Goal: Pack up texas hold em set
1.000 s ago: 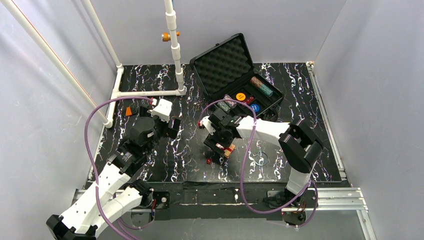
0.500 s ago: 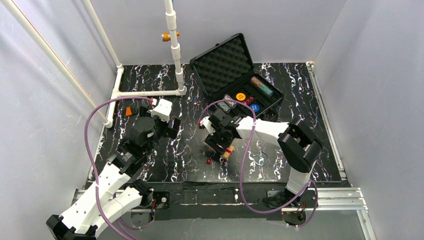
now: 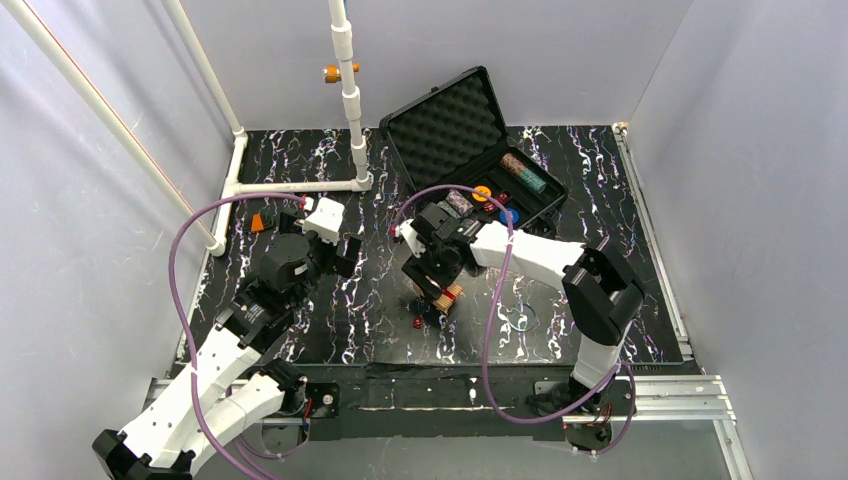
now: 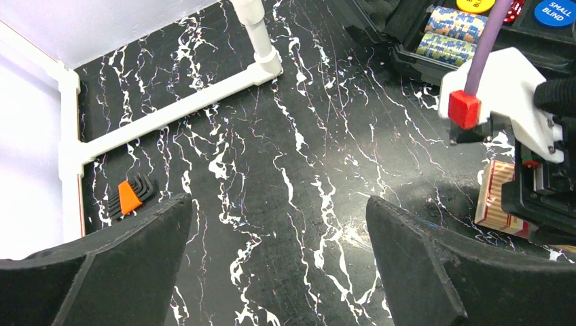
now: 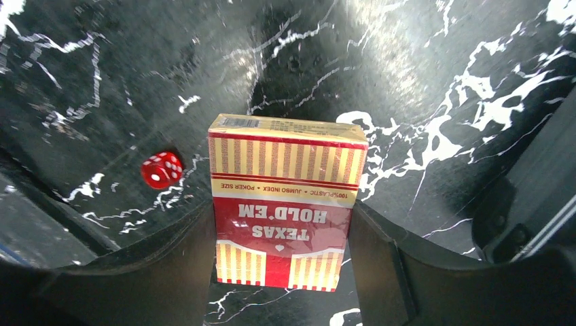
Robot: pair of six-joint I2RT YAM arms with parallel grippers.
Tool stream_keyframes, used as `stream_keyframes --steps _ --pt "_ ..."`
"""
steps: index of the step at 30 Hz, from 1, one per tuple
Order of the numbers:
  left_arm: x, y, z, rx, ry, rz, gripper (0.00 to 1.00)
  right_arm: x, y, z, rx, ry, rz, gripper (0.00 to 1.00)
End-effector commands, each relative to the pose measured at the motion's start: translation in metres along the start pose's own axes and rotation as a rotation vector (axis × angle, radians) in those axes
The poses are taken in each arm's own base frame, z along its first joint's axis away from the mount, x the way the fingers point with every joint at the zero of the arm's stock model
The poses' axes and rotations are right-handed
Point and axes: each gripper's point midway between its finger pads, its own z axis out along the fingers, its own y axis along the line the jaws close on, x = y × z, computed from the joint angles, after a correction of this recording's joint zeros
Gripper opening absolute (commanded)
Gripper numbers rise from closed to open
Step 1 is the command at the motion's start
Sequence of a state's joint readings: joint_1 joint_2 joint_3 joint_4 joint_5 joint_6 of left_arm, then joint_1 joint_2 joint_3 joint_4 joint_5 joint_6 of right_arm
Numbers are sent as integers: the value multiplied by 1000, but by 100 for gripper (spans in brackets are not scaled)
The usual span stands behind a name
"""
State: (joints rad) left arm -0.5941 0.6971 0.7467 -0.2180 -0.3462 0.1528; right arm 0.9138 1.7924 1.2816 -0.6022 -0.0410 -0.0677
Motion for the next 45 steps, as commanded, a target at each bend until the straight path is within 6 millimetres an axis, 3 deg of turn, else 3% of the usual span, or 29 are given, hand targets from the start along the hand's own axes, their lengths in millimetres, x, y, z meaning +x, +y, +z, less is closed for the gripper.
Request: stream_keyframes --steps 1,7,19,27,33,39,45 --pt "-2 0 -3 7 -11 -1 99 -31 9 -28 -27 -70 45 1" --pt "-3 0 -4 4 -16 -5 99 -57 1 -52 37 -169 118 1" --pt "-4 -1 -5 12 -21 -12 99 -78 -37 -81 248 -275 253 1" --pt "-5 -1 -6 18 -25 -17 99 -93 -94 -119 454 -402 468 1" --pt "-6 -2 -7 21 -26 -17 99 -83 -145 -140 596 -462 696 1" --pt "-6 -2 -7 23 -28 -18 99 -85 -174 -144 469 -586 845 1" --pt "-6 -2 -8 25 -31 -20 99 -68 -205 -143 343 -673 976 1"
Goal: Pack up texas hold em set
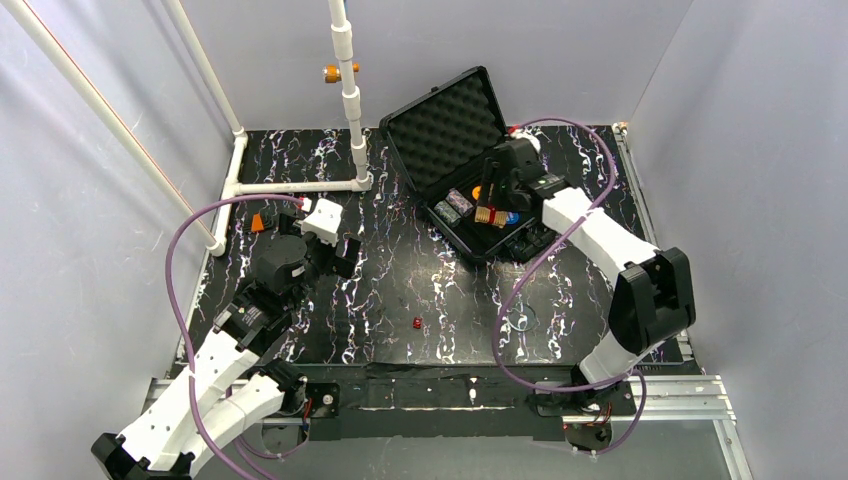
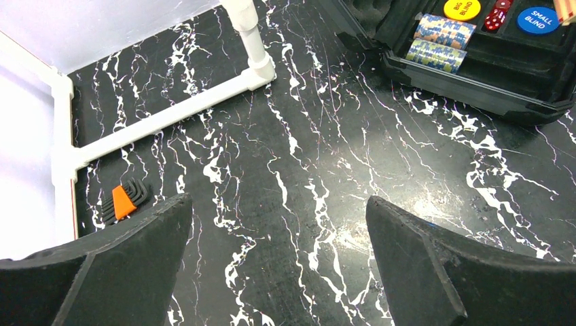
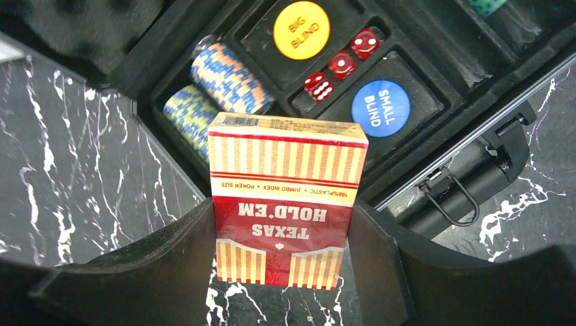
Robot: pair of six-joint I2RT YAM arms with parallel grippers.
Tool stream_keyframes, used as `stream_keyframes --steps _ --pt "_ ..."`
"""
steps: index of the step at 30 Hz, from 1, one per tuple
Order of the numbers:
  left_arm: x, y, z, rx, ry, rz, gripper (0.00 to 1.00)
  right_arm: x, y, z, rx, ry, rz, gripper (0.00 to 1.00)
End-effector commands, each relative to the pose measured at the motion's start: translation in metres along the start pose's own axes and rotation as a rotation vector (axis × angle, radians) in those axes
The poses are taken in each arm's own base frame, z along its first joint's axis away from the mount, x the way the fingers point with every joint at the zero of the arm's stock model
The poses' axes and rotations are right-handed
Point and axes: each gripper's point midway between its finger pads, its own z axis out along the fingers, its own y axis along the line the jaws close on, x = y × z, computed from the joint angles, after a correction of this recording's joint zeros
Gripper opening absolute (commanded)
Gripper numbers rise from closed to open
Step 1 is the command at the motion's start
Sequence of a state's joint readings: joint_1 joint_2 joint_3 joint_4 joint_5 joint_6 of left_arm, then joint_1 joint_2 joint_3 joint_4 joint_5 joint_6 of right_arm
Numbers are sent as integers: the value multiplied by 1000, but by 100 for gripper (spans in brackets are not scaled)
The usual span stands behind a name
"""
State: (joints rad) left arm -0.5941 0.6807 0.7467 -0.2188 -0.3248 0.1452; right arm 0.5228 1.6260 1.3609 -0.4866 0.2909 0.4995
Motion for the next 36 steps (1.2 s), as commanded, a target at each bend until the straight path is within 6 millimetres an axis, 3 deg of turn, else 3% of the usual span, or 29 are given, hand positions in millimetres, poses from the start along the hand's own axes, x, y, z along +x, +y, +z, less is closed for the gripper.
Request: stream_keyframes --steps 1,5,13,15,26,36 --pt "-3 0 -4 6 -15 -8 99 -41 6 -7 -170 -107 170 2" --pt "-5 0 -5 9 -19 -10 99 -39 -17 4 -95 -84 260 1" --pt "-6 -2 -5 20 -22 -15 99 -31 -76 25 350 -13 373 1" --pt "-5 -2 -5 21 -20 -15 99 -22 -87 32 449 37 377 1" --pt "-7 -2 -7 21 -27 -20 99 -12 -95 54 563 50 474 1" --pt "-7 -2 -8 26 -32 -23 99 -12 -96 74 552 23 488 1"
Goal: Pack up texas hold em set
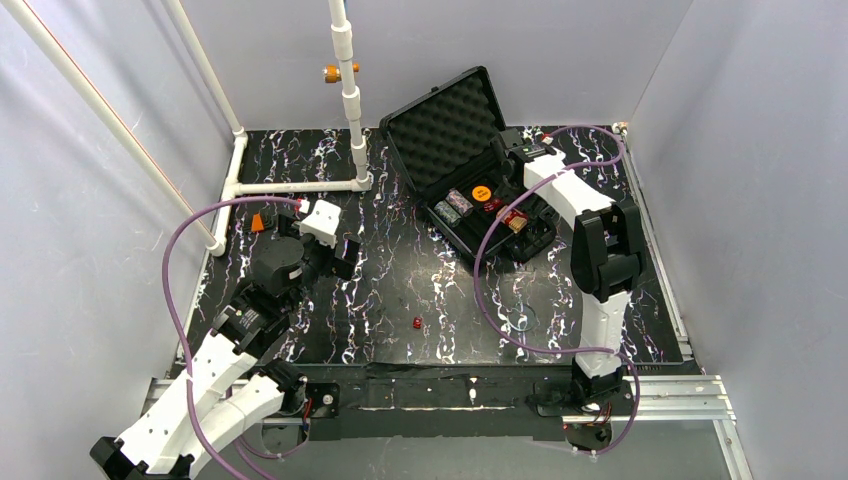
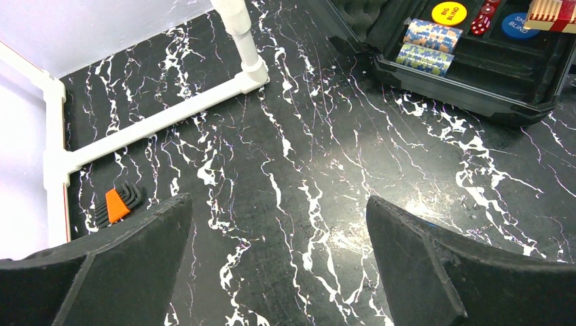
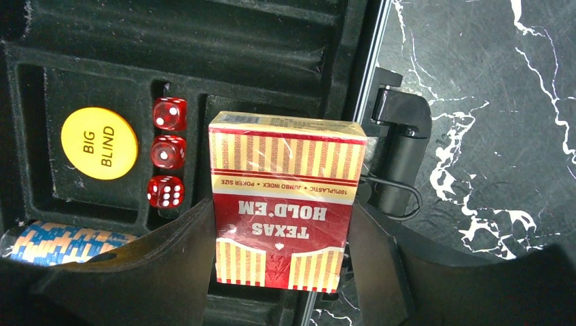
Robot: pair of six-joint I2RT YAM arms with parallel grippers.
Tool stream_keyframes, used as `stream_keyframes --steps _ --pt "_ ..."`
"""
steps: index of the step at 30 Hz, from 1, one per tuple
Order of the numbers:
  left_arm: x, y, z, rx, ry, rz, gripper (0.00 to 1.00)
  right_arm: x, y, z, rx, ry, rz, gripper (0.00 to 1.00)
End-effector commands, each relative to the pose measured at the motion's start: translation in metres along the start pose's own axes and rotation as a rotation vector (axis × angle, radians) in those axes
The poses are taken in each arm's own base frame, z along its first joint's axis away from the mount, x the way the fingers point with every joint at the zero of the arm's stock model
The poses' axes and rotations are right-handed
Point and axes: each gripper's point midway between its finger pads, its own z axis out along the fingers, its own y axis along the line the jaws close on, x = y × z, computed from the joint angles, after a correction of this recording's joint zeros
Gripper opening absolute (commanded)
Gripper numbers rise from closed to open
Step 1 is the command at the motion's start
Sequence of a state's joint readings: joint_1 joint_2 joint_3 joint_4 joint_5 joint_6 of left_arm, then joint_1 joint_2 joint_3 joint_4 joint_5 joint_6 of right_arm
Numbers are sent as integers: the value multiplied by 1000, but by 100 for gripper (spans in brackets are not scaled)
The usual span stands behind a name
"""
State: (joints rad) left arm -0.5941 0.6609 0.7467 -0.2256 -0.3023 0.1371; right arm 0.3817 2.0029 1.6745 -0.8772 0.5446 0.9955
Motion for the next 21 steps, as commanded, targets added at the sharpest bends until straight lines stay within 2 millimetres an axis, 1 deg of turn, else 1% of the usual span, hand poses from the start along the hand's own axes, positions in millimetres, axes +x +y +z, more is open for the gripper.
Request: stream_keyframes --steps 1,5,10,16,21 --pt "-5 0 -4 5 -17 -11 99 -24 15 1 -34 -84 73 1" --pt "-5 0 -4 7 -16 -11 99 -30 21 5 -49 -95 90 1" --pt "-5 0 -4 7 -16 -12 99 -26 23 15 -39 -88 104 1" --pt "-4 -1 -3 7 -12 -10 99 -18 21 24 -24 -77 116 1" --pt "-4 -1 -2 9 -10 -10 99 -22 19 26 -43 -117 159 1"
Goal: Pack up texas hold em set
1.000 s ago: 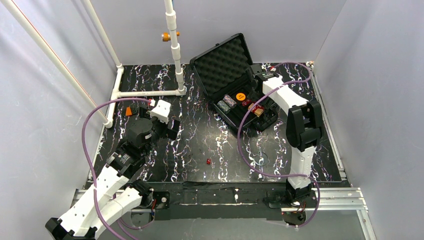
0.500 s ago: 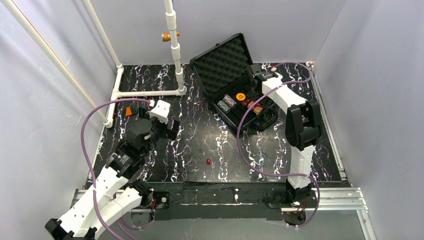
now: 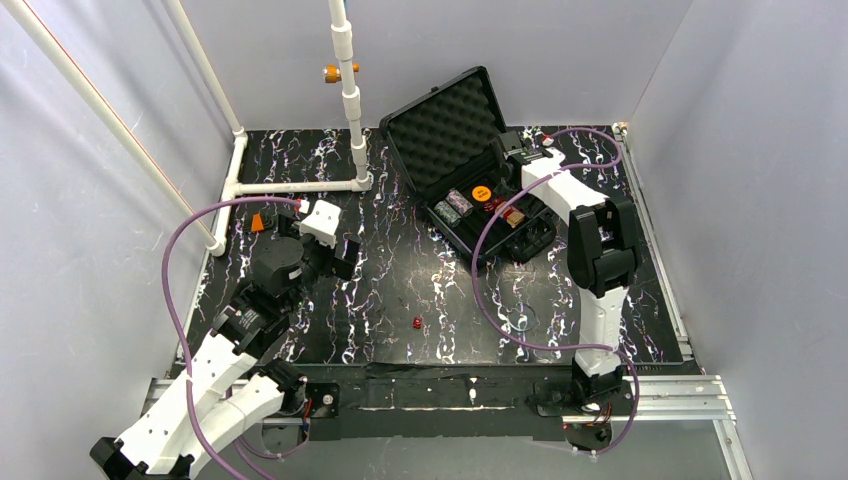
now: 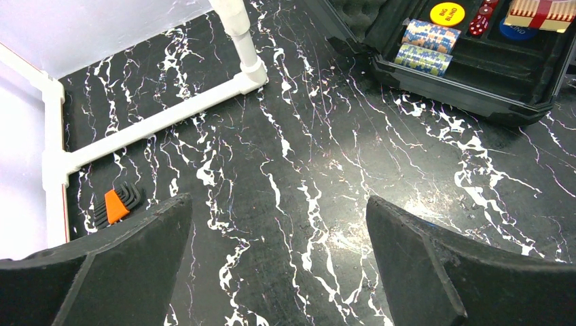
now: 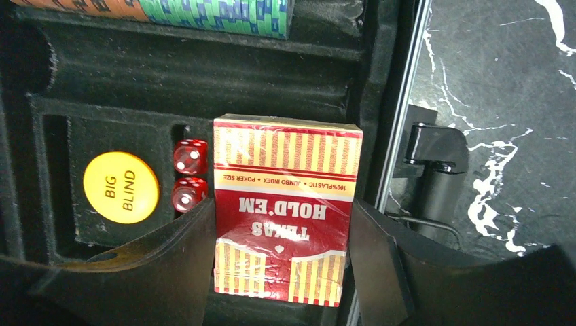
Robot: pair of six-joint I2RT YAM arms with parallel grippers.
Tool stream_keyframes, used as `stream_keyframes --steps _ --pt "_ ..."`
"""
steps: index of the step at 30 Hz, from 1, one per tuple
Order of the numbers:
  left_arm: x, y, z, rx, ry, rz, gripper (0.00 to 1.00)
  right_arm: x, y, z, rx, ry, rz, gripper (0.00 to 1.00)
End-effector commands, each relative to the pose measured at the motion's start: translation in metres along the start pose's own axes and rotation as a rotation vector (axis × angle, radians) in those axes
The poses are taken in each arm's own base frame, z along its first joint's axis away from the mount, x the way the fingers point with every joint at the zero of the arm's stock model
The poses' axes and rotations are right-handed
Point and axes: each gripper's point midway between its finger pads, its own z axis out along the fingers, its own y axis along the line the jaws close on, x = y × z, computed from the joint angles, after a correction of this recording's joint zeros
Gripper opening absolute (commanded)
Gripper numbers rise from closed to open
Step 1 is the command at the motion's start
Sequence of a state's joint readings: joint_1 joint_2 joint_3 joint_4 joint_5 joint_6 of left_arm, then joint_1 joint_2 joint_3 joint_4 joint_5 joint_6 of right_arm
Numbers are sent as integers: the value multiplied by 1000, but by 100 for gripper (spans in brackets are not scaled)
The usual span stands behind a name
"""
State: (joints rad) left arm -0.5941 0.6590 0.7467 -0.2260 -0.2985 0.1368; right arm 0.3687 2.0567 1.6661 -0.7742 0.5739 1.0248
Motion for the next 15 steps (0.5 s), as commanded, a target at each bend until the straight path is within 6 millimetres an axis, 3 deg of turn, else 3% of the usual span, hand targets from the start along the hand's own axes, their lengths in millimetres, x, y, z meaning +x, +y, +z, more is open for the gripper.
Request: stream_keyframes --steps 1,9,15 --pt "-3 -1 -2 6 -7 -9 99 -16 7 1 -33 -77 106 1" --pt "-2 -1 -1 6 -3 -7 99 -22 11 3 -30 -102 116 1" --pt "-2 -1 0 5 0 -5 99 -10 4 12 -12 -84 87 1"
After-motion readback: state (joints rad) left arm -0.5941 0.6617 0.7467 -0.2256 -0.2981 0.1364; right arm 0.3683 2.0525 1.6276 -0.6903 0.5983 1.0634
